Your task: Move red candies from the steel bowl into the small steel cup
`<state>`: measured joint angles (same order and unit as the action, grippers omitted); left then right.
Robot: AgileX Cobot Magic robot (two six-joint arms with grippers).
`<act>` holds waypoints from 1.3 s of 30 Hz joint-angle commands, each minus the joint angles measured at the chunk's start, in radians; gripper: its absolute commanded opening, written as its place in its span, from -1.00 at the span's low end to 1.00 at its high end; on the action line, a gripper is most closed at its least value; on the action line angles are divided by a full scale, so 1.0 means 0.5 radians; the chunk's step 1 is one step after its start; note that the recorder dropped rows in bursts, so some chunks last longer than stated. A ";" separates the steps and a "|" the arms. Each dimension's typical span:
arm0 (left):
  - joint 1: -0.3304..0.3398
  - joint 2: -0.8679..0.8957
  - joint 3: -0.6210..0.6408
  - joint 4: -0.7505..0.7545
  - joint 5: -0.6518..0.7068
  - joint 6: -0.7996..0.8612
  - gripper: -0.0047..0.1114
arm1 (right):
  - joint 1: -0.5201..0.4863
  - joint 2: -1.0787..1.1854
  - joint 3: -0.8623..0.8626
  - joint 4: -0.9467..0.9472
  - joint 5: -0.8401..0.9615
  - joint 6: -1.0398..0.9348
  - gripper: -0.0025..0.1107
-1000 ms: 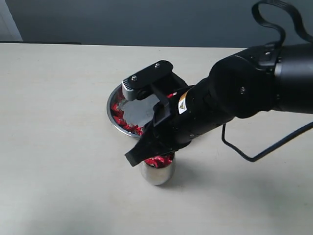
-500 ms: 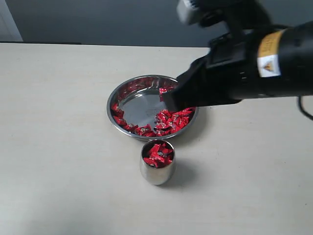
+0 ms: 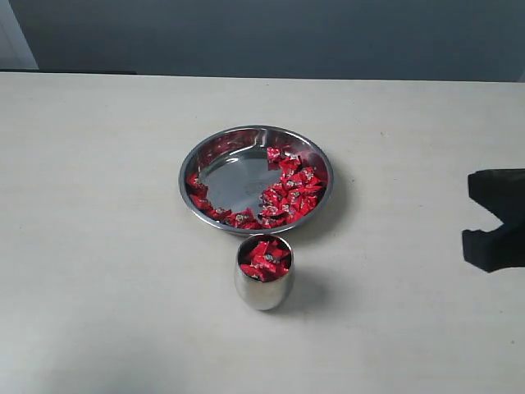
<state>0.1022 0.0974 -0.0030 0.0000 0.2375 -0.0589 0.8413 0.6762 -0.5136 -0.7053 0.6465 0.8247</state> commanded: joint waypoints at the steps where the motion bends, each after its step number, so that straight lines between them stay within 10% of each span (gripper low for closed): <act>1: -0.010 -0.011 0.006 0.000 -0.004 -0.004 -0.91 | -0.264 -0.300 0.362 -0.612 -0.268 0.796 -0.96; 6: -0.010 -0.011 0.006 0.000 -0.004 -0.004 -0.91 | -1.177 -0.867 1.027 -1.166 -1.453 0.952 -0.96; 12: -0.010 -0.011 0.006 0.000 -0.004 -0.004 -0.91 | -1.799 -1.062 1.027 -1.120 -1.293 1.382 -0.96; 22: -0.010 -0.011 0.006 0.000 -0.004 -0.004 -0.91 | -1.821 -1.065 0.993 -0.898 -1.484 1.207 -0.96; 27: -0.010 -0.011 0.006 0.000 -0.004 -0.004 -0.91 | -1.821 -1.065 0.882 1.189 -1.352 -1.294 -0.96; 29: -0.010 -0.011 0.006 0.000 -0.004 -0.004 -0.91 | -1.821 -1.065 0.882 1.437 -1.208 -1.622 -0.96; 39: -0.010 -0.011 0.006 0.000 -0.008 -0.004 -0.91 | -1.821 -1.065 1.027 1.530 -0.771 -1.438 -0.96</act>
<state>0.1022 0.0974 -0.0030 0.0000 0.2375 -0.0589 -0.0647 0.1477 -0.0062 0.0127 0.1937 0.0746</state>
